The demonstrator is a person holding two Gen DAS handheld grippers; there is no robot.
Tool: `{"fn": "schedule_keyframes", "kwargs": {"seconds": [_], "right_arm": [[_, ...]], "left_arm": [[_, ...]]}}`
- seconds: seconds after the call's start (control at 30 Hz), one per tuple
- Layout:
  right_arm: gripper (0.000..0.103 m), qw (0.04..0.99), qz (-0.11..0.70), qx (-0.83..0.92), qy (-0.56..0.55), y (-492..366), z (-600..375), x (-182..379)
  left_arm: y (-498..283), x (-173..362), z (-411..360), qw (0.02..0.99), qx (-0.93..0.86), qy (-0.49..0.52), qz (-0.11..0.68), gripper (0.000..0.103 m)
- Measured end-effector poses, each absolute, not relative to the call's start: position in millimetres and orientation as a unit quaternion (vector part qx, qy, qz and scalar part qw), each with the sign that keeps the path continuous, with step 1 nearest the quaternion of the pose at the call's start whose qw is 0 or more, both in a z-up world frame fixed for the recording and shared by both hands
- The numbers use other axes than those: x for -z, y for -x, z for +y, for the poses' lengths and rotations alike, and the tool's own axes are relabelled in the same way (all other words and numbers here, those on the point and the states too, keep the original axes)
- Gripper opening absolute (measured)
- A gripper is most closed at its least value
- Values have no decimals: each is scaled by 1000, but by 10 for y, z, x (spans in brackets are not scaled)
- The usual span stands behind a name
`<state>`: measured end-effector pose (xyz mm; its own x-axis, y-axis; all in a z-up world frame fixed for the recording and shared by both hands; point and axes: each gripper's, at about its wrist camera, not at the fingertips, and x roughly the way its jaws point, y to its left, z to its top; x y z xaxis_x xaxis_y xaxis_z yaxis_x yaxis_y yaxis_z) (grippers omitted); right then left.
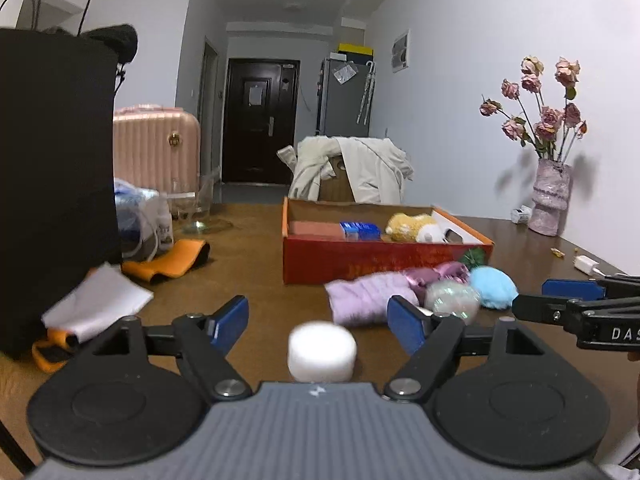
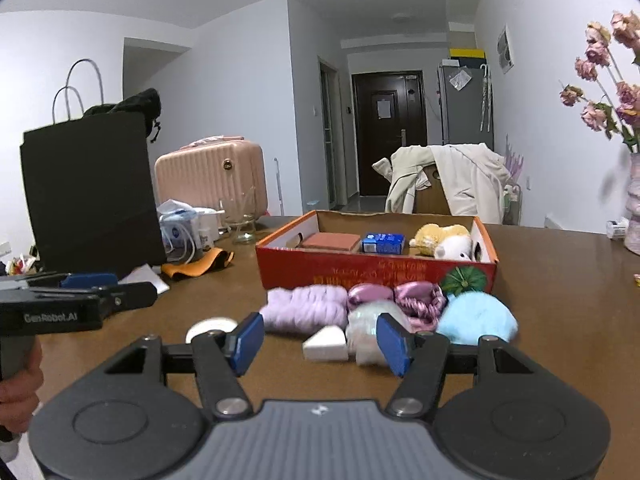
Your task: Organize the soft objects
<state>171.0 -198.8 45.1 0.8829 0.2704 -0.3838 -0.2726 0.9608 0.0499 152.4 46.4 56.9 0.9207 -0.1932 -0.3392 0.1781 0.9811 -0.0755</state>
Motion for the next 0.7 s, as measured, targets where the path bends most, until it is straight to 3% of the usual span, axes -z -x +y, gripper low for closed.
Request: {"fn": "schedule_keyframes", "kwargs": {"seconds": [0.7], "right_arm": [[61, 967, 222, -121, -22, -1462, -2060, -307]], "left_arm": [[-1329, -341, 414, 973, 110, 19, 203, 79]]}}
